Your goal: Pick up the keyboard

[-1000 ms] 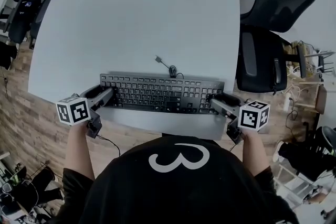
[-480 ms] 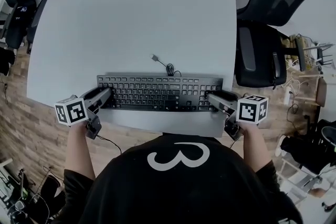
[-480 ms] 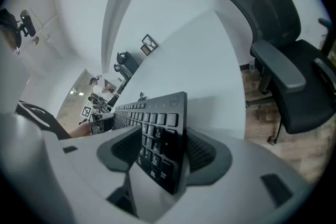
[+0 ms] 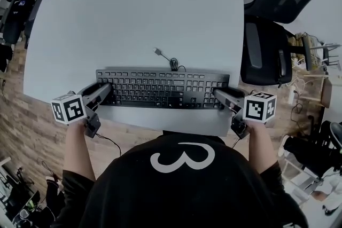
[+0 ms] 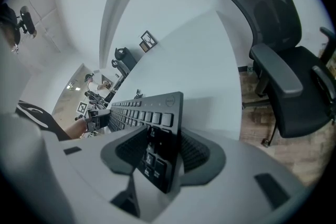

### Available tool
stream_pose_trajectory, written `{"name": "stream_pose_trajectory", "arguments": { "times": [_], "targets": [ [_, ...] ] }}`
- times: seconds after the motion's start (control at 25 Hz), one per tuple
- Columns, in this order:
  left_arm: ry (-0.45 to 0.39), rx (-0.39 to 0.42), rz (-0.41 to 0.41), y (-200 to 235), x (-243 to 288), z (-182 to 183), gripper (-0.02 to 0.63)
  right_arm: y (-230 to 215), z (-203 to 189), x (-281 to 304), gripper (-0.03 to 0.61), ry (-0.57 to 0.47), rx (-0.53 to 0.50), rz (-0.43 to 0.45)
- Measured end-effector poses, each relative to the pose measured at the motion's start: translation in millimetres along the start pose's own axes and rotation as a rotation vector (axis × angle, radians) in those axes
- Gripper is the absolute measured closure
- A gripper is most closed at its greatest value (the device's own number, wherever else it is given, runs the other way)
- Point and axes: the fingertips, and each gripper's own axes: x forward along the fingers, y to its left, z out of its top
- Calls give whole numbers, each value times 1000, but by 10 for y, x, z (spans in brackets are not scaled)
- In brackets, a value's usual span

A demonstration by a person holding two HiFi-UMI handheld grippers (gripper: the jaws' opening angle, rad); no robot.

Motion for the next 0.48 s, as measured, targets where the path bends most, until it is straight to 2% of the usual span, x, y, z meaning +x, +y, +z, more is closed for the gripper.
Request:
{"name": "stream_pose_trajectory", "arguments": {
  "times": [0.48],
  "targets": [
    [-12,1,16,9,2,11,407,-10,5,4,396,24,-11,-16]
  ]
}}
